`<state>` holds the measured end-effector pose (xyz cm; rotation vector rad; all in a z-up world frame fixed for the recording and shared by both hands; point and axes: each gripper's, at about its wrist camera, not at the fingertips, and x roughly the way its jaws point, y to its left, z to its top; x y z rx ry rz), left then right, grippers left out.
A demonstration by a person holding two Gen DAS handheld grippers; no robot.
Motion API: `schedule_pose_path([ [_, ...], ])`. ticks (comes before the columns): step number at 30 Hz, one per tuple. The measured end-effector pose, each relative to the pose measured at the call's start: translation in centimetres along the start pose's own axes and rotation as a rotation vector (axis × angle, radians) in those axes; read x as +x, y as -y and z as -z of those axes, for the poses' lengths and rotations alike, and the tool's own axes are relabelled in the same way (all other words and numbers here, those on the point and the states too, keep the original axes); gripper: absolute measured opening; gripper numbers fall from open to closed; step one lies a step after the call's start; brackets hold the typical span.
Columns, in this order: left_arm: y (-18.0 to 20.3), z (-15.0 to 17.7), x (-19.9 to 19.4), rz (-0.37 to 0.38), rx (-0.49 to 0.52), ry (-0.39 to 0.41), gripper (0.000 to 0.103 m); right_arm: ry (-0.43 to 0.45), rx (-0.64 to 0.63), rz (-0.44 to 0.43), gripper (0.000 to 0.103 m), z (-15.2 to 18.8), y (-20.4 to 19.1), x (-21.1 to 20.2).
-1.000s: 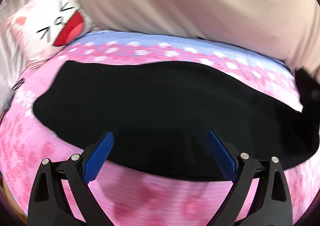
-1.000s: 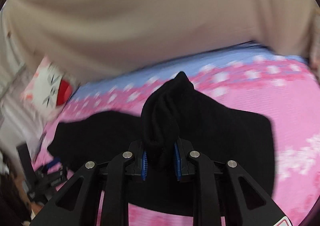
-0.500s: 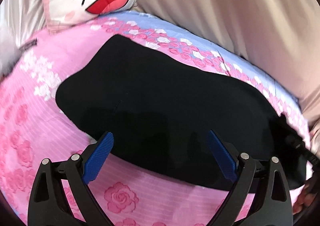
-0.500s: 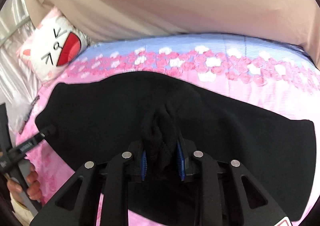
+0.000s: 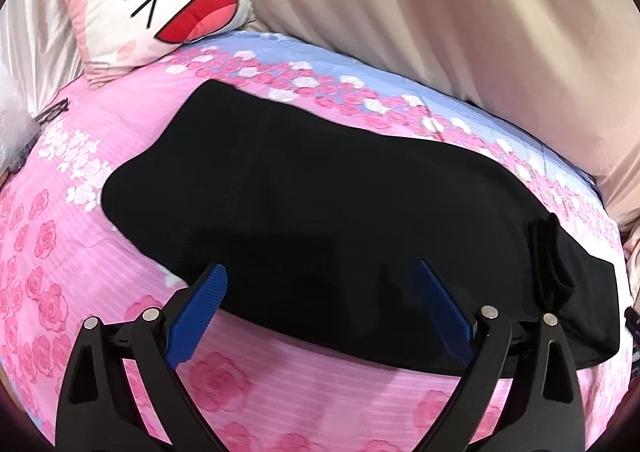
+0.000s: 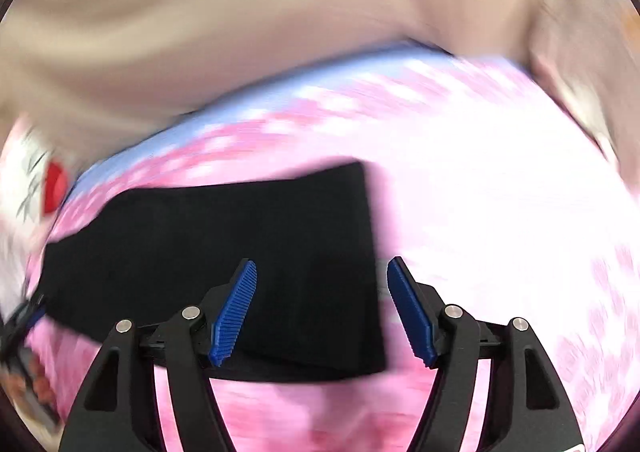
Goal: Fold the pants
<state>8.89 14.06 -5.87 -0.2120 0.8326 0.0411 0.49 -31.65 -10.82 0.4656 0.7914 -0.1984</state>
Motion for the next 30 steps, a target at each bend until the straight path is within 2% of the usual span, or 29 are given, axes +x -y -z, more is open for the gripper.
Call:
schedule_pose_path([
  [4,2.8,0.4,-0.8,0.007,0.05,0.008,0.092,-0.072,0.054,-0.136,0.067,0.7,1.3,3.2],
  [5,3.4,0.5,-1.0,0.004,0.06,0.01,0.092,-0.084,0.055,-0.153,0.067,0.9,1.3,3.5],
  [6,4.0,0.7,-1.1,0.002,0.067,0.011,0.092,-0.055,0.038,-0.15,0.071,1.1,0.7,3.8],
  [8,5.4,0.9,-1.3,-0.003,0.092,0.006,0.092,-0.039,-0.006,-0.145,0.069,1.3,-0.6,4.2],
  [9,5.9,1.0,-1.5,-0.008,0.101,0.007,0.092,-0.032,-0.031,-0.149,0.045,1.6,-1.5,4.1],
  [11,6.8,1.2,-1.8,-0.017,0.116,0.017,0.092,-0.024,-0.064,-0.146,0.028,1.5,-2.5,3.9],
  [12,7.3,1.2,-2.0,-0.024,0.121,0.022,0.092,-0.017,-0.081,-0.142,0.024,1.2,-2.6,3.3],
  [15,9.2,1.3,-2.3,-0.034,0.15,0.017,0.092,0.019,-0.126,-0.122,0.021,-0.1,-2.4,1.5],
  [17,10.1,1.3,-2.8,-0.024,0.166,0.025,0.092,0.037,-0.137,-0.117,0.018,-1.3,-0.8,-0.1],
  [19,11.1,1.5,-3.4,-0.017,0.18,0.04,0.092,0.017,-0.138,-0.149,0.017,-2.1,0.9,-1.1],
  [22,12.7,2.0,-4.0,-0.007,0.215,0.045,0.093,0.038,-0.195,-0.049,0.017,-2.5,2.2,-2.0],
  [24,13.2,2.5,-3.9,-0.014,0.236,0.04,0.093,0.028,-0.159,-0.023,0.017,-2.6,4.9,-2.1],
  [26,13.2,3.0,-3.3,-0.012,0.242,0.029,0.096,-0.02,-0.107,0.009,0.018,-2.0,8.0,-0.9],
  [28,12.9,3.5,-2.2,-0.019,0.24,0.005,0.098,-0.068,-0.079,-0.021,0.024,-1.1,9.6,0.1],
  [29,12.7,3.7,-1.4,-0.026,0.24,-0.014,0.098,-0.037,-0.036,-0.027,0.027,-0.7,10.1,-0.7],
  [30,12.6,3.8,-1.1,-0.029,0.24,-0.023,0.098,-0.028,-0.034,0.022,0.037,-0.7,9.7,-1.5],
])
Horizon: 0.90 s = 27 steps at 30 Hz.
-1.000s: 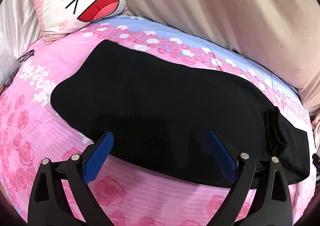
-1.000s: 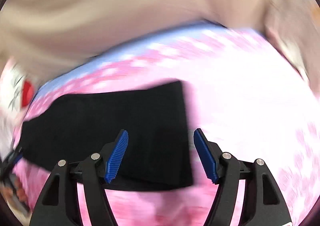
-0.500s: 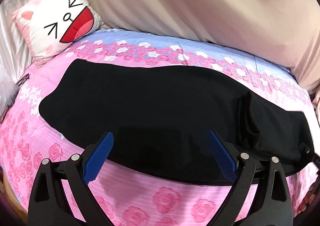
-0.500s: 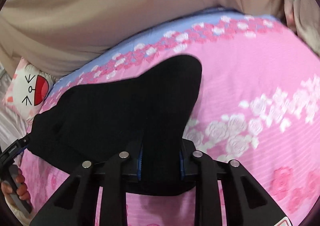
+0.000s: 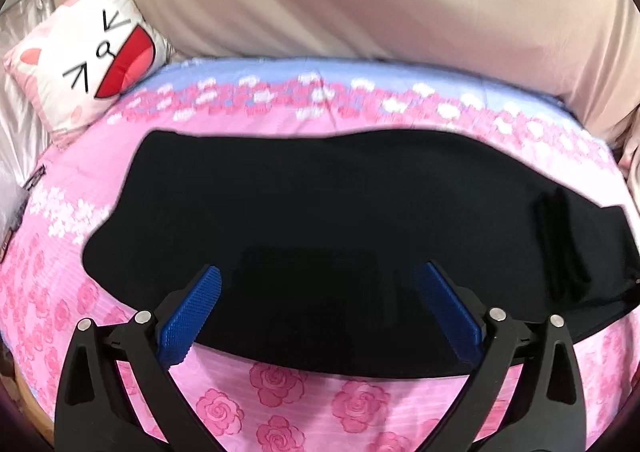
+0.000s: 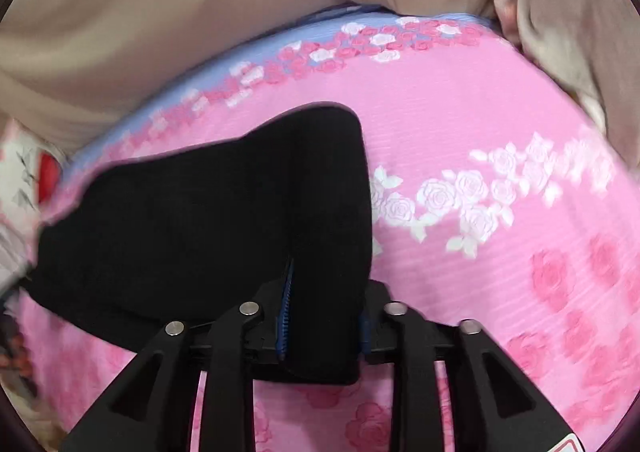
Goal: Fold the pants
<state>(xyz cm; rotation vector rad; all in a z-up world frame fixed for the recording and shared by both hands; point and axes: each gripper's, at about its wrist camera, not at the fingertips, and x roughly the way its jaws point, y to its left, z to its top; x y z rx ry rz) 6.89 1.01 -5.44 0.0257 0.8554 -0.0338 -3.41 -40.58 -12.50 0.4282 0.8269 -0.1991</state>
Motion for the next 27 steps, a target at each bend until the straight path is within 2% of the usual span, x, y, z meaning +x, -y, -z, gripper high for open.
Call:
schedule_pose_path([
  [1,-0.2,0.1,0.6,-0.003,0.0,-0.011,0.098,0.032,-0.02,0.091,0.039,0.1,-0.7,-1.2],
  [2,-0.4,0.1,1.0,-0.008,-0.003,-0.017,0.098,0.103,-0.055,0.191,0.039,0.2,-1.7,-3.0],
  [3,-0.6,0.1,1.3,-0.009,-0.007,-0.021,0.098,0.182,-0.099,0.232,0.041,0.5,-3.2,-4.8],
  [5,-1.2,0.1,1.9,-0.001,-0.022,-0.021,0.098,0.214,-0.15,0.182,0.037,0.5,-6.1,-6.3],
  [6,-1.4,0.1,2.2,0.0,-0.028,-0.023,0.098,0.204,-0.173,0.124,0.027,0.3,-8.3,-6.2],
  [8,-1.6,0.1,2.8,0.008,-0.032,-0.032,0.098,0.188,-0.206,0.027,0.018,-0.6,-12.0,-5.1],
  [11,-1.9,-0.1,2.7,0.002,-0.029,-0.026,0.098,0.198,-0.191,-0.014,0.017,-2.4,-14.8,-2.1],
  [14,-2.9,-0.2,1.9,-0.011,-0.034,-0.004,0.098,0.094,-0.174,-0.097,0.017,-3.2,-17.5,3.4],
  [15,-3.4,-0.2,1.8,-0.016,-0.042,0.006,0.098,0.022,-0.196,-0.143,0.008,-2.4,-19.0,5.7],
  [16,-4.1,-0.2,1.7,-0.029,-0.056,0.013,0.098,0.002,-0.238,-0.122,0.008,-1.0,-20.9,7.4],
  [17,-4.5,-0.2,1.7,-0.039,-0.065,0.015,0.098,0.072,-0.283,-0.073,0.01,-0.1,-21.9,7.0],
  [18,-4.9,-0.2,1.8,-0.045,-0.075,0.014,0.098,0.095,-0.347,-0.006,0.011,0.5,-23.3,6.9],
  [20,-5.3,-0.4,2.0,-0.062,-0.092,0.005,0.098,0.114,-0.372,0.009,0.011,0.7,-24.0,6.5],
  [24,-3.9,-0.9,1.6,-0.065,-0.088,0.02,0.098,0.166,-0.276,-0.113,0.01,0.9,-22.2,5.6],
  [27,-1.1,-1.4,1.0,-0.068,-0.046,0.047,0.098,0.207,-0.22,-0.148,0.01,0.2,-21.0,4.5],
])
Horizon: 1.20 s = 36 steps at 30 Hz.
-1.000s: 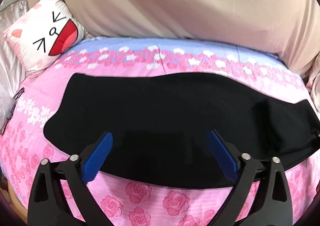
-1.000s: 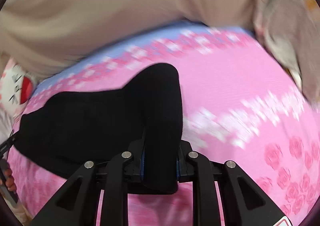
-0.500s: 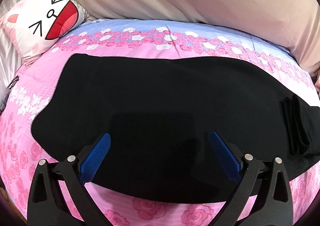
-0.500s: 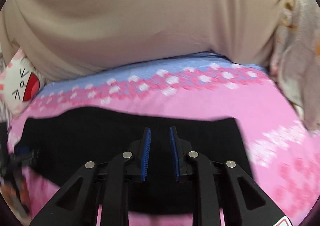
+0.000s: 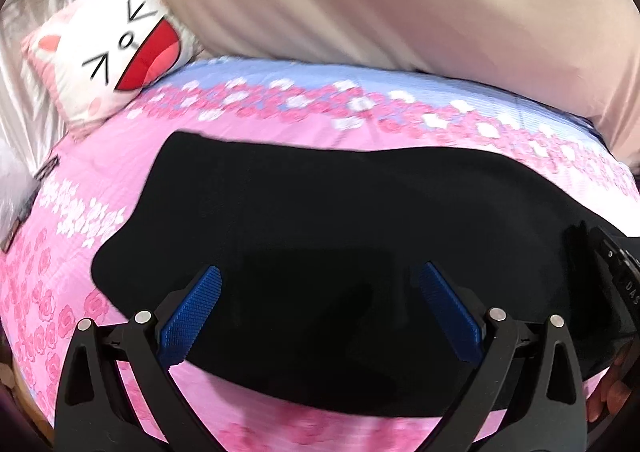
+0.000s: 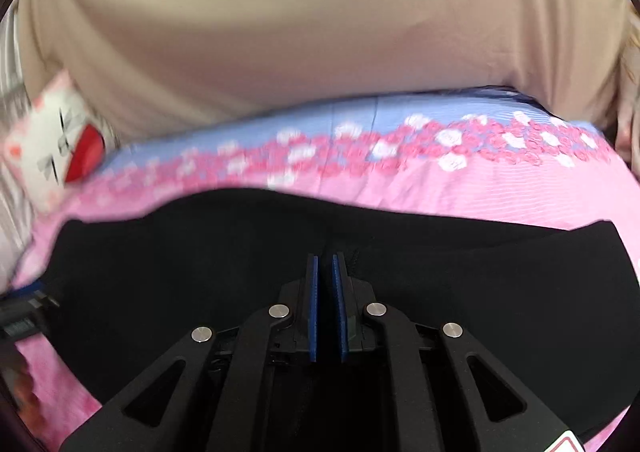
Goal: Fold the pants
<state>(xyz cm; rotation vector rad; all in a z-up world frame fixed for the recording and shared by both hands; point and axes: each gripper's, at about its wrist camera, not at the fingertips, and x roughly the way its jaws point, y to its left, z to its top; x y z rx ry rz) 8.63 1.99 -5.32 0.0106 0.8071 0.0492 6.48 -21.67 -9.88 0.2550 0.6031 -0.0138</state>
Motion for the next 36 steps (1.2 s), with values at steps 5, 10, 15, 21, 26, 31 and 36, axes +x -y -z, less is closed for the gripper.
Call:
schedule_pose_path([
  [5,4.1,-0.1,0.1,-0.006,0.042,-0.009,0.098,0.008,0.003,0.001,0.01,-0.4,0.5,-1.1],
  [10,6.9,0.0,0.1,-0.02,0.061,-0.011,0.098,-0.055,0.078,-0.043,0.01,-0.2,1.9,-0.6],
  [15,8.7,0.1,0.3,-0.025,0.074,-0.019,0.098,-0.089,0.074,-0.047,0.011,0.3,1.6,0.1],
  [21,10.0,0.3,0.3,-0.02,0.108,-0.032,0.098,-0.105,-0.016,-0.002,0.011,0.5,-0.1,0.9],
  [26,8.6,0.7,0.4,-0.034,0.065,-0.041,0.098,-0.107,-0.029,-0.002,0.011,0.5,-0.4,1.1],
  [31,8.2,0.8,0.2,-0.049,0.065,-0.04,0.098,-0.031,0.052,-0.044,0.011,0.1,0.9,-0.7],
  [36,8.9,0.8,0.4,-0.055,0.09,-0.048,0.098,0.04,0.092,-0.07,0.011,-0.6,1.6,-2.2],
])
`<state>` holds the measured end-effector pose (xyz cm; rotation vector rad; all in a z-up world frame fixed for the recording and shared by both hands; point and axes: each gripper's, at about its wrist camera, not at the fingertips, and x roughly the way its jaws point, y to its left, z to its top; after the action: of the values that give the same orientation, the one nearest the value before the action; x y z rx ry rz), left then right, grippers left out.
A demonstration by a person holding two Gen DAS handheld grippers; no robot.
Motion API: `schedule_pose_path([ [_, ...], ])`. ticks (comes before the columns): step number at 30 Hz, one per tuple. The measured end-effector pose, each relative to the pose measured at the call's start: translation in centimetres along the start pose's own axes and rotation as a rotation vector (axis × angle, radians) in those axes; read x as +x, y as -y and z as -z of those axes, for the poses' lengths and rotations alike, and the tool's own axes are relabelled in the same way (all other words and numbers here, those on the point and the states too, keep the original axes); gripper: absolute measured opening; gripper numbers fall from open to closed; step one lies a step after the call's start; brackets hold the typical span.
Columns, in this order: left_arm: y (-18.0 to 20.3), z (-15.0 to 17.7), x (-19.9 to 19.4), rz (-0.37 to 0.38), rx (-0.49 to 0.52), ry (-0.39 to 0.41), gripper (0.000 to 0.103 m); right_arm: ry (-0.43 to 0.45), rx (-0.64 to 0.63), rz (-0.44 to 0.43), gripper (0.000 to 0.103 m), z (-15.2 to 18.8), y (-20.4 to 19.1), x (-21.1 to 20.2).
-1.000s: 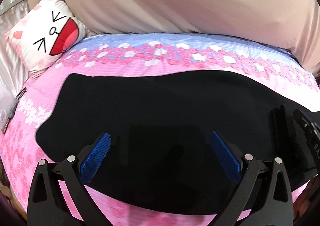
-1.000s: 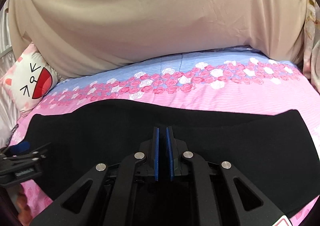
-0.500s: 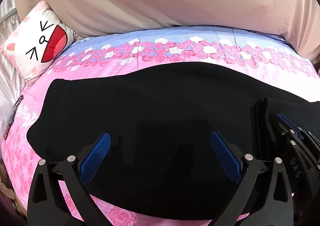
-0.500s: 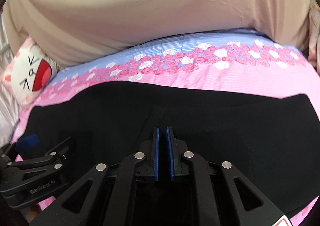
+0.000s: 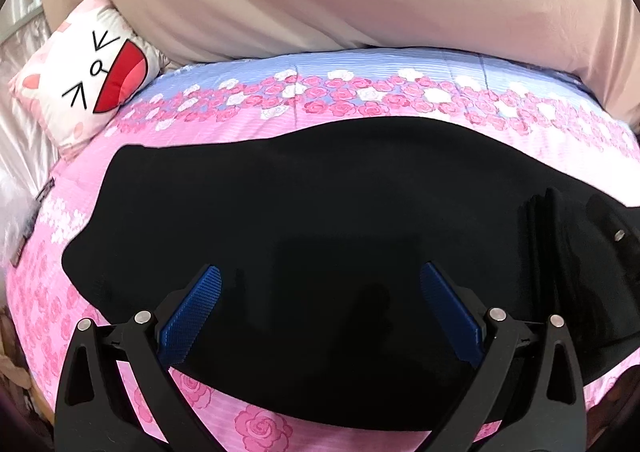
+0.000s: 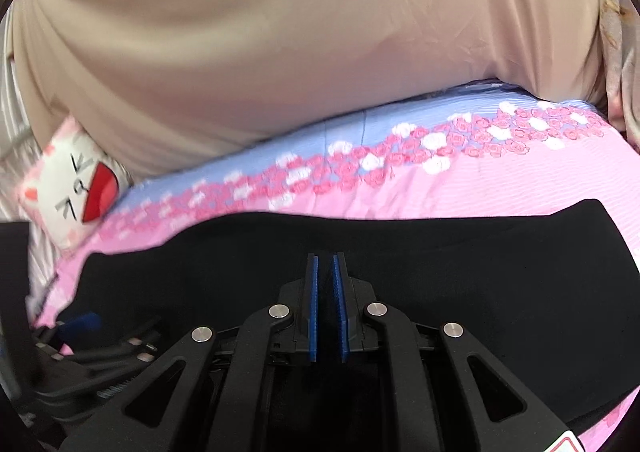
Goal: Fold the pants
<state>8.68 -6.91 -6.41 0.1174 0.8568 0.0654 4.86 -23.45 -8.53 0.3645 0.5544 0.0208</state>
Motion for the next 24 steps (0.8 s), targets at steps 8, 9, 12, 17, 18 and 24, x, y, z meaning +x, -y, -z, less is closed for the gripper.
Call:
schedule_pose_path([
  [8,1.6,-0.2,-0.4,0.005,0.024,0.009,0.098,-0.028,0.01,-0.016,0.011,0.1,-0.1,0.4],
  [9,1.5,-0.2,-0.5,0.006,0.022,0.009,0.098,-0.035,0.01,-0.017,0.012,0.1,-0.2,0.6],
  [12,1.1,-0.1,-0.4,0.0,0.01,0.011,0.098,-0.053,0.006,-0.026,0.012,0.3,-0.3,0.9],
  [17,0.8,-0.1,-0.1,-0.014,0.002,0.002,0.098,-0.064,0.006,-0.031,0.012,0.4,-0.4,1.0],
  [18,0.8,-0.1,-0.1,-0.013,0.001,0.001,0.098,-0.072,0.007,-0.032,0.012,0.5,-0.5,1.2],
  [24,1.1,-0.1,-0.7,-0.018,0.009,0.014,0.098,-0.081,0.012,-0.052,0.012,0.5,-0.6,1.3],
])
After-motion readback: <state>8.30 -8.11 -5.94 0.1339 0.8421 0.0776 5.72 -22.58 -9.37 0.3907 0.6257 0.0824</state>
